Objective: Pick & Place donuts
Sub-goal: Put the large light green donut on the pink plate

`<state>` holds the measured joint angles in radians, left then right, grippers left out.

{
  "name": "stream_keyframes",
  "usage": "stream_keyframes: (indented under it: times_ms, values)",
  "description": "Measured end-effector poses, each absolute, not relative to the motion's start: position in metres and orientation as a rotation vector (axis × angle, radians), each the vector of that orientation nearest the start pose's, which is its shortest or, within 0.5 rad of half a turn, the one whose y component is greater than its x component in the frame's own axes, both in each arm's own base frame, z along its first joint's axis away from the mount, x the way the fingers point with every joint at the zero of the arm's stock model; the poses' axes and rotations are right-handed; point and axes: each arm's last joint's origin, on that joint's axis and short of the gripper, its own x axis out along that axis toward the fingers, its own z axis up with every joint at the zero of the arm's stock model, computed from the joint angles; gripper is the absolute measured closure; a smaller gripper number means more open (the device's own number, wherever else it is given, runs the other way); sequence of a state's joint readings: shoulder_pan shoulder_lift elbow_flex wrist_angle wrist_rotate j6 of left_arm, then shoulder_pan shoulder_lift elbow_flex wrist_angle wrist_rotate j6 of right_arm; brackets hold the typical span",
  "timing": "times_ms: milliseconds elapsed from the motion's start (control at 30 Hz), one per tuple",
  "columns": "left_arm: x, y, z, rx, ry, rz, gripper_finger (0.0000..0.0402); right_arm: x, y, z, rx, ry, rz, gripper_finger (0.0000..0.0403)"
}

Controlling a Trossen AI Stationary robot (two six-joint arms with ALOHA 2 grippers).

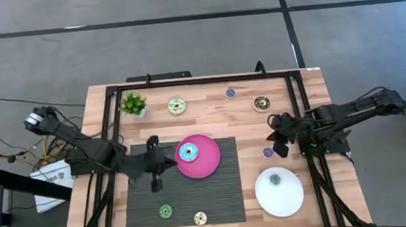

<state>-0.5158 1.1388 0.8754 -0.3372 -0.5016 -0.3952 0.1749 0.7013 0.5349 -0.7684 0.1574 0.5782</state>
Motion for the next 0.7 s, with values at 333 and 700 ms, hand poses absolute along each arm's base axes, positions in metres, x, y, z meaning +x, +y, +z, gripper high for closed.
stream_keyframes:
  times_ms: [333,700]
  values:
    - [0.238,-0.162,0.28,-0.151,0.67,0.132,0.0402,0.111,0.016,0.213,0.361,0.796,-0.162,0.0402]
    - [0.246,-0.186,0.26,-0.256,0.919,0.129,0.0402,0.109,0.016,0.213,0.367,0.776,-0.155,0.0403]
